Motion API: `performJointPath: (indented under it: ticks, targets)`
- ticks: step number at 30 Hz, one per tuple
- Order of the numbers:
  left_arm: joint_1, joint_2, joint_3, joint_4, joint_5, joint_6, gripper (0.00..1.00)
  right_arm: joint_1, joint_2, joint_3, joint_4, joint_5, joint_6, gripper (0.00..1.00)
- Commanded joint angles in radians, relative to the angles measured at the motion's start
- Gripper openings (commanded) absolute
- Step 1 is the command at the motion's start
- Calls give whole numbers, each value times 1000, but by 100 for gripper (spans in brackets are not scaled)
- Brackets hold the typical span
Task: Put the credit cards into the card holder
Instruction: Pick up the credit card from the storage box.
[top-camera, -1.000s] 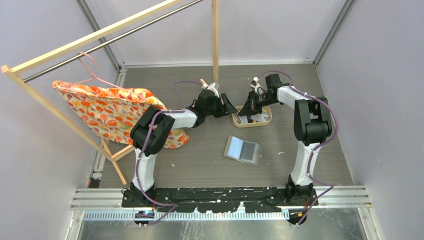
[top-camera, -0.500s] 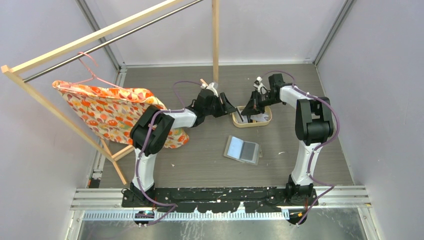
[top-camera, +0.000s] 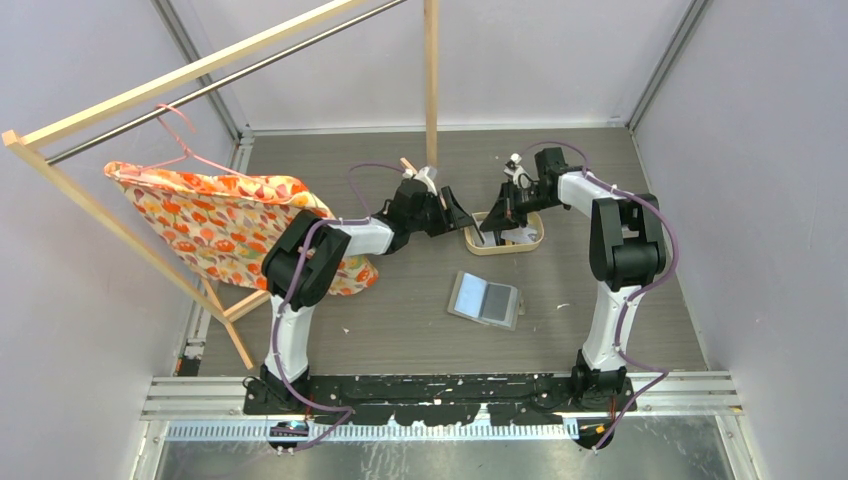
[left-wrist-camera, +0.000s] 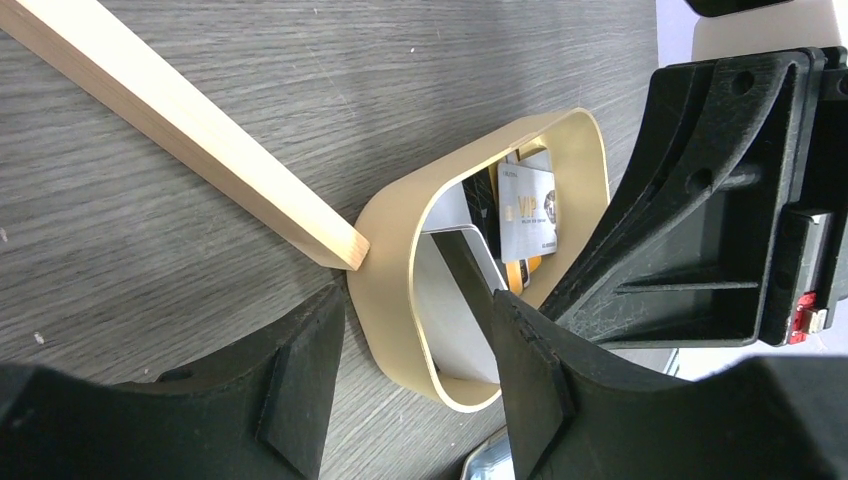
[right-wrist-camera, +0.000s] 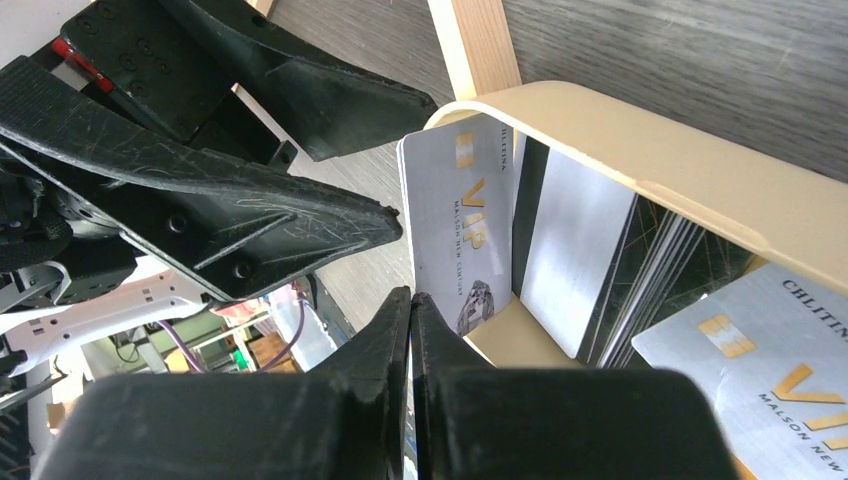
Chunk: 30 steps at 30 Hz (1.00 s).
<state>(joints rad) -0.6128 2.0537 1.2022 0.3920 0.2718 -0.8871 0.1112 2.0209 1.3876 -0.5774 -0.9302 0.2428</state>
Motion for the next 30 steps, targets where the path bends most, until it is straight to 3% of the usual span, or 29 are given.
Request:
performJointPath:
  ticks: [1,30]
  targets:
    - [6,7,30,42,19,-8,57,10,3,37,-7,-25,-9,7]
    - [16,22,19,103,44,-45,57,15,12,41,-17,-18,-18,4]
